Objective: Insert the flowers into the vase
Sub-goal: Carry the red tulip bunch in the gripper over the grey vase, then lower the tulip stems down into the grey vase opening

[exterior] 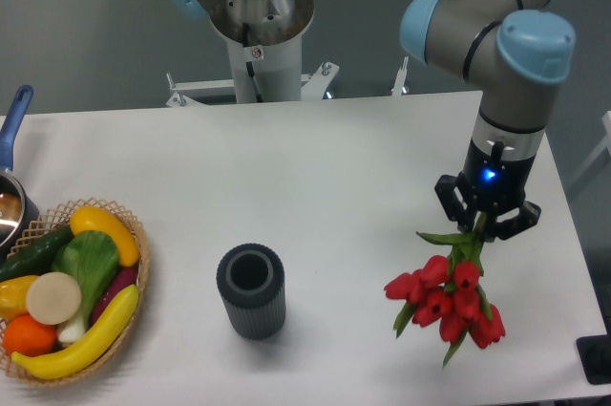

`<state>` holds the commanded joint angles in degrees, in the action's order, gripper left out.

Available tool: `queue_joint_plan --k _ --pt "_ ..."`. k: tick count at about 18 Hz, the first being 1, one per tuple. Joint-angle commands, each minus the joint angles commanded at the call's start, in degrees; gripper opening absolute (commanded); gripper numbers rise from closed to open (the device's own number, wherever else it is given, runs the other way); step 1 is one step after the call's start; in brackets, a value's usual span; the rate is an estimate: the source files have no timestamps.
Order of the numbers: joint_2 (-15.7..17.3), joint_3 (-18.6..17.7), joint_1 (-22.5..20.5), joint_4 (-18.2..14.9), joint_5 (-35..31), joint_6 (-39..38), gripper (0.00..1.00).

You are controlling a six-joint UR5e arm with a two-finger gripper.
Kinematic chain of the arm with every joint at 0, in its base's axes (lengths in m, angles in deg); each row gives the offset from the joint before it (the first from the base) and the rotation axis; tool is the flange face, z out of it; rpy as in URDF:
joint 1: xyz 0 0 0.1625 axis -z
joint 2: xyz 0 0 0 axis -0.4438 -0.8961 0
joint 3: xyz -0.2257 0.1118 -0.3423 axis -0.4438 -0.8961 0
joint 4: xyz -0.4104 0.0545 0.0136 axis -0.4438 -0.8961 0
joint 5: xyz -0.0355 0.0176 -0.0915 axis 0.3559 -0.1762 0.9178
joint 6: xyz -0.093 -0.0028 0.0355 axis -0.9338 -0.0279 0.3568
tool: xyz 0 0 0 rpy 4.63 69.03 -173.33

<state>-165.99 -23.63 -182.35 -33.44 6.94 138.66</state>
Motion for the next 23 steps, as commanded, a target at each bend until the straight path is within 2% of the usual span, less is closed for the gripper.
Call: queue_joint_plan --k 3,5,8,11,13,17,23 --pt "0.7 0.2 -0.3 0.3 17.2 -4.2 0.0" --pt "0.7 0.4 -0.1 0.3 24.3 -6.3 0.0" --pt "1.1 0.4 3.3 1.0 26.1 -7.8 0.0" --pt "0.9 0.1 6.5 7.4 32.5 -9.1 0.0" --pt "0.4 -0.1 7.0 9.3 38.0 -10.9 0.0" --pt "-0.3 -1.3 6.8 9.6 46.6 -10.8 0.0" --pt "-0.8 -6.2 6.9 9.8 47.7 -6.6 0.0"
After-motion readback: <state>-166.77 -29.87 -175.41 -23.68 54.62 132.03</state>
